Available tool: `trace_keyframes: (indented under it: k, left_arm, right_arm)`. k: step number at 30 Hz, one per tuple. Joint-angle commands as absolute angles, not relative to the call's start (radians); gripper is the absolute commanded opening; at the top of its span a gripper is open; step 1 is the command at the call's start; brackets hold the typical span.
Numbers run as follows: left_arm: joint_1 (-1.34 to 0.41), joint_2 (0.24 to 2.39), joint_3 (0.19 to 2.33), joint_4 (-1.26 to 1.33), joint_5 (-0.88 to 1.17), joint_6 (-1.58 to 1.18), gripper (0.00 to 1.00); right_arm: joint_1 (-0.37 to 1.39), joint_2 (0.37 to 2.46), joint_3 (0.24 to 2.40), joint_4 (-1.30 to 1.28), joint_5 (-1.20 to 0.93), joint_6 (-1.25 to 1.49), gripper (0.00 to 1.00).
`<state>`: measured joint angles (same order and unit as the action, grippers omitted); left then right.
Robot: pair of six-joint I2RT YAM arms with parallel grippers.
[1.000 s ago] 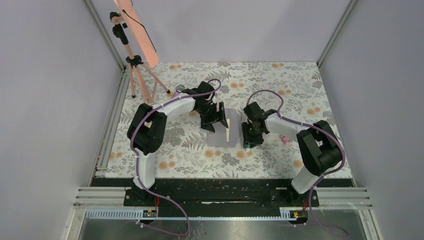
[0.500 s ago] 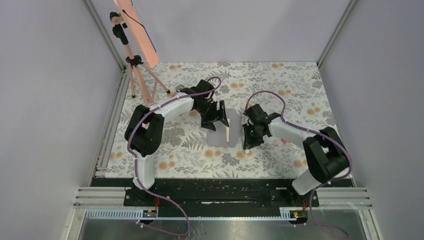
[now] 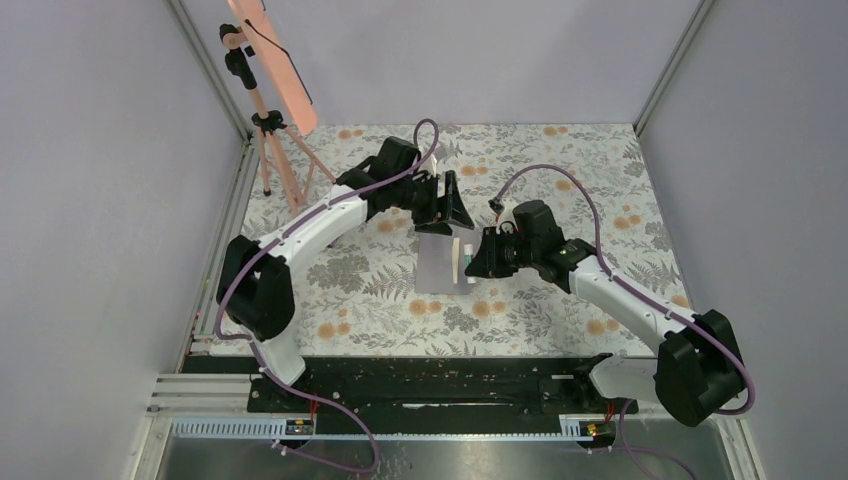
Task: Place the letter into the envelope and seal it
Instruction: Pick up the solid glue from the center of the board.
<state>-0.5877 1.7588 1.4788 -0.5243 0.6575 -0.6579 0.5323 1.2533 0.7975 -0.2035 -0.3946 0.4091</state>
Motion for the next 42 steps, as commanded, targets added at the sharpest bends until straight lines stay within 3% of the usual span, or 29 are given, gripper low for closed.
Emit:
trace_keyframes:
  k: [1, 22, 29, 32, 42]
  left_arm:
    - [-0.591, 1.712, 1.475, -0.42, 0.726, -0.689, 0.72]
    - [-0.649, 1.755, 1.364, -0.307, 0.594, -0.833, 0.42]
    - [-0.649, 1.743, 1.362, -0.325, 0.563, -0.829, 0.42]
    - [-0.648, 1.742, 1.367, -0.334, 0.554, -0.831, 0.52]
    - [-0.648, 1.742, 1.361, -0.341, 0.56, -0.826, 0.43]
  right_arm:
    - [0.541, 1.223, 0.84, -0.134, -0.469, 0.454, 0.0]
    - [0.539, 1.26, 0.824, -0.038, -0.489, 0.558, 0.0]
    - [0.54, 1.28, 0.83, -0.037, -0.474, 0.566, 0.0]
    - [0.54, 1.287, 0.829, -0.037, -0.464, 0.572, 0.0]
    - [0.54, 1.295, 0.83, -0.037, -0.452, 0.578, 0.0]
